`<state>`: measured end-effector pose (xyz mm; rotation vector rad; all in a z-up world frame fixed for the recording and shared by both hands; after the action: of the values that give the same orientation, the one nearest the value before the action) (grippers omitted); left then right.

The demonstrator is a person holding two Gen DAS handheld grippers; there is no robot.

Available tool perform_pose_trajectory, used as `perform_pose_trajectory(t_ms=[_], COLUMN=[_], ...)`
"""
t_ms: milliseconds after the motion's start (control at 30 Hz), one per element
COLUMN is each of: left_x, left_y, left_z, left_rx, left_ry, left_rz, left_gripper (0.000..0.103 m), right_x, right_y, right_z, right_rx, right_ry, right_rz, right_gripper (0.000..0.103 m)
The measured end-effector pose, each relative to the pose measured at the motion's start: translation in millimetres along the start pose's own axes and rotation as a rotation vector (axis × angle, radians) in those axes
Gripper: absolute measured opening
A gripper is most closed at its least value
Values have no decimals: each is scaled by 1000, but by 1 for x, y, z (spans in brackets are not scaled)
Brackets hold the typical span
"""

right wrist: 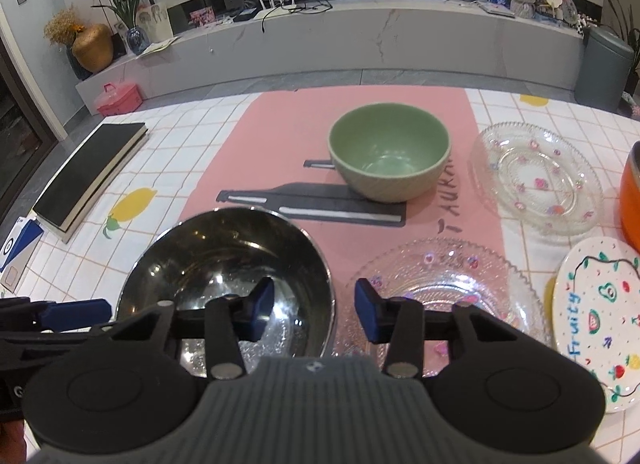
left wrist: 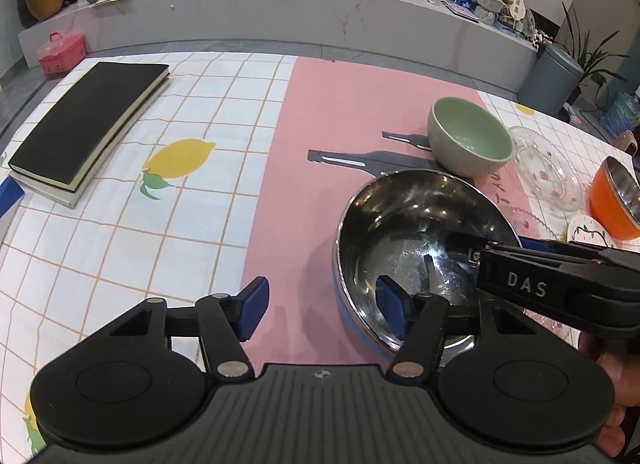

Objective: Organize plates and bowls
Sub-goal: 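Move the left tool to the blue steel bowl and grasp its rim, then lift the blue steel bowl with the left tool toward the orange bowl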

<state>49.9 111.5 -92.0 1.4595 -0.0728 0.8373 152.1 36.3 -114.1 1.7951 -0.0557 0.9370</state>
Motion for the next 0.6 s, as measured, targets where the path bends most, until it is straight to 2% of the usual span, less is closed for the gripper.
perform_pose_trajectory(t_ms=[100,233,300,400,467,600], left_x=[-2,-6,-8,-9,-9,-8], left_y=[-2,-6,-7,-8,-8,-7], left_z=[2,5,7,9,9,7], left_rx=[-8,-41,-66,-74,-67,-54], left_ry=[-3,5,19,24,20,26], left_rz=[-8,-24,-32,-32,-24,-21], left_gripper=[62,39,32,26,25,21], right_x=[-2,-5,-6,-6,-7,-6], right_y=[-3,-5,-5,-5,-5,-3], right_z=[0,-1,0,1,2,2], right_rx=[7,8,11,9,6,20], right_ry=[0,3,-1,-4,-5,-24], right_rz=[-11,-21,-23,-25,-27,-18], right_gripper=[30,21,18,15,8,6])
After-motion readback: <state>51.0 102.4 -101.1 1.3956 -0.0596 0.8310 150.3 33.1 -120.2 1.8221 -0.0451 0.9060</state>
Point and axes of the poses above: each gripper's, at about its wrist camera, not at the fingertips, and y roughly against the way its jaws point, z to its right, x to its top, the point moved 8 cm from there along -y, roughly the way its jaws point, and after that the axes turned 6 degrees about y, right-handed, at the moved point
